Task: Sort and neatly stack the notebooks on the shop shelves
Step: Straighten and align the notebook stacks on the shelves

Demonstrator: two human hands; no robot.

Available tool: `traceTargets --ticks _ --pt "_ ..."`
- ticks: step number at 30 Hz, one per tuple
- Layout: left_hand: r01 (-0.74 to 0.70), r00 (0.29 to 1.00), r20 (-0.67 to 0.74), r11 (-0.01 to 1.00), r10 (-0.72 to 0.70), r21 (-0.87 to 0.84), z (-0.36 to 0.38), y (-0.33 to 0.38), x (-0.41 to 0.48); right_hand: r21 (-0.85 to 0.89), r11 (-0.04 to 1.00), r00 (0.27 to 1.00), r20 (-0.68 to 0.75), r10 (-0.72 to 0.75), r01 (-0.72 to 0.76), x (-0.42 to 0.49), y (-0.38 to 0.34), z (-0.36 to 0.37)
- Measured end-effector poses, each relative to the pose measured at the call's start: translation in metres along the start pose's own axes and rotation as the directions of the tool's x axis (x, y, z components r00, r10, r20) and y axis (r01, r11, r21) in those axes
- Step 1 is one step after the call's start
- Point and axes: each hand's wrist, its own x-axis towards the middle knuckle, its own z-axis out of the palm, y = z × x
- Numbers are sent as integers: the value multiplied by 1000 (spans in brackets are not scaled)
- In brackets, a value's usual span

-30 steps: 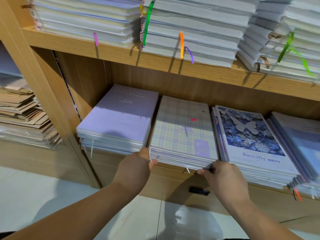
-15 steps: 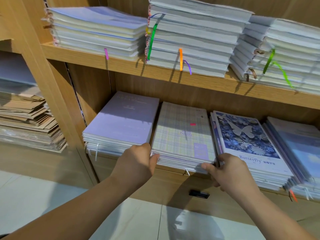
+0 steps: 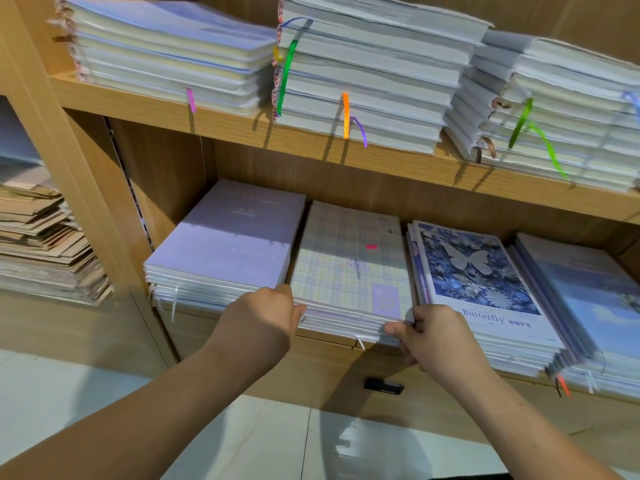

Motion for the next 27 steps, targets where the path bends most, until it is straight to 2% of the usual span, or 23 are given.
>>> traceTargets --ticks 4,6,11,14,19,22,27 --pt "-29 997 -76 998 24 -59 -15 -4 -13 -177 984 999 31 40 -34 -3 -4 -17" --pt "-58 996 -72 989 49 -136 -19 2 -20 -274 962 999 44 26 -13 -7 -6 -26" --pt "-76 992 73 934 108 -350 -12 58 -26 -278 956 992 104 -72 99 -24 -5 -45" --pt "-129 975 120 918 186 -376 2 100 -25 -328 937 993 39 -116 122 -37 9 -63" --pt "-110 969 147 879 199 -463 17 148 -17 -293 956 995 -96 -28 -1 -54 54 -100" --pt "-123 965 158 894 209 -431 22 163 -8 -323 940 987 -148 67 -112 -48 82 -129" --pt "-92 975 162 936 154 -339 37 173 5 -289 927 971 -87 223 -239 -31 128 -138"
